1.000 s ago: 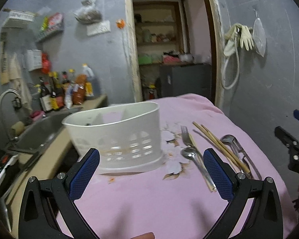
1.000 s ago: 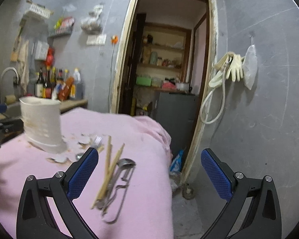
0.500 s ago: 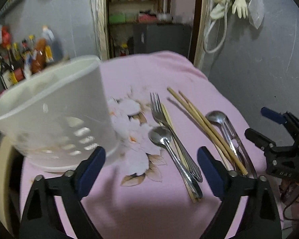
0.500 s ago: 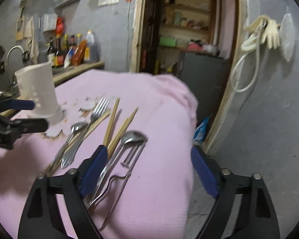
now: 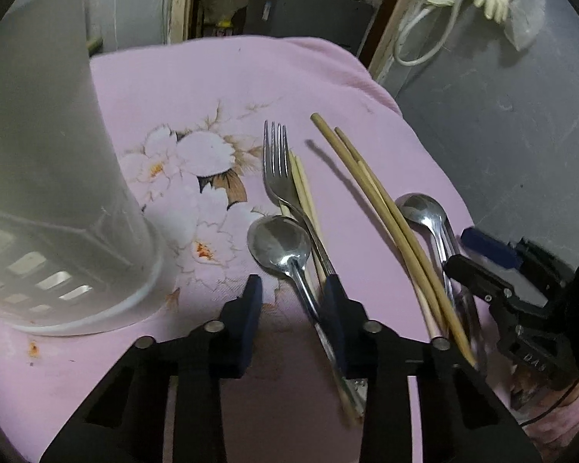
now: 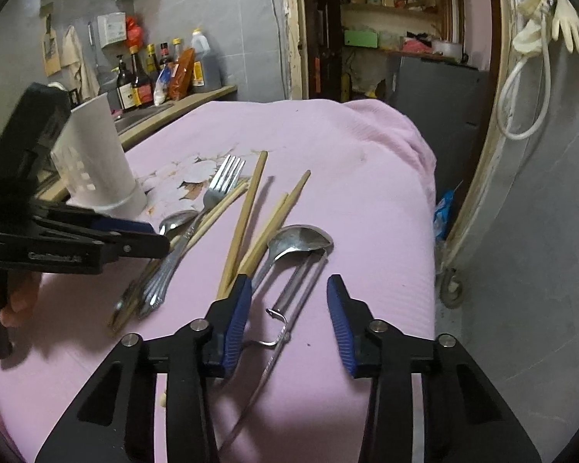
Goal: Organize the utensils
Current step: 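Move the left gripper to the small metal spoon while the right gripper moves to the metal peeler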
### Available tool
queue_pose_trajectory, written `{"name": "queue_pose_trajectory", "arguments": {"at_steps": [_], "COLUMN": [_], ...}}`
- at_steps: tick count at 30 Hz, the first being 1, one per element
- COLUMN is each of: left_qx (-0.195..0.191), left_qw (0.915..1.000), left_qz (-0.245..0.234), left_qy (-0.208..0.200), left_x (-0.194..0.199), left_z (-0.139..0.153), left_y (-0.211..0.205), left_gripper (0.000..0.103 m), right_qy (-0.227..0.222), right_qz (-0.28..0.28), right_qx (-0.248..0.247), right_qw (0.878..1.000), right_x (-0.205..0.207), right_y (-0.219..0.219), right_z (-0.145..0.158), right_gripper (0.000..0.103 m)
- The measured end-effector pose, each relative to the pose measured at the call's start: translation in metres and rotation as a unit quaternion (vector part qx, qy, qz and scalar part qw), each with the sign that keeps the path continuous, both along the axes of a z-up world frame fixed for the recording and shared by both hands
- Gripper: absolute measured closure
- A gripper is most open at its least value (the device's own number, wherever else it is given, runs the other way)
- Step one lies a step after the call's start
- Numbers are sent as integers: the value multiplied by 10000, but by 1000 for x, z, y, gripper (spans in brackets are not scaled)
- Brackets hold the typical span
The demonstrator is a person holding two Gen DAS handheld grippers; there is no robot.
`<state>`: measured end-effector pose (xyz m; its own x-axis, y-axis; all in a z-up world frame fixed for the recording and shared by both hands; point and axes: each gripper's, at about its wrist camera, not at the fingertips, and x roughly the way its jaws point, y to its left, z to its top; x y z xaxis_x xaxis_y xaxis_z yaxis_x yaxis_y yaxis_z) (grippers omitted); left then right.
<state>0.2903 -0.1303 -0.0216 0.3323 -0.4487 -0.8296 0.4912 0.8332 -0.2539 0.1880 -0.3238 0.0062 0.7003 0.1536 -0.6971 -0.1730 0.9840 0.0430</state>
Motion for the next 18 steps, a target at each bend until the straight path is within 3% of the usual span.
{"name": "queue_pose_trajectory", "arguments": {"at_steps": [5, 7, 18], "left_qx": [-41, -75, -309], "left_qw": [9998, 9997, 9987], "left_qz": [21, 11, -2], "left_qy": [190, 220, 417], "left_x": [11, 13, -3], "left_z": [0, 0, 4], "left_y": [-3, -2, 19], "left_gripper": [88, 94, 102], "right_qy": [312, 355, 409], "right_qz": [-7, -35, -161], "right_qx": [474, 619, 897], "right_qw": [9984, 9974, 9950], "right_x": [9, 8, 1], "right_y": [-3, -5, -9], "right_z": [-5, -4, -4], "right_gripper": [76, 83, 85]}}
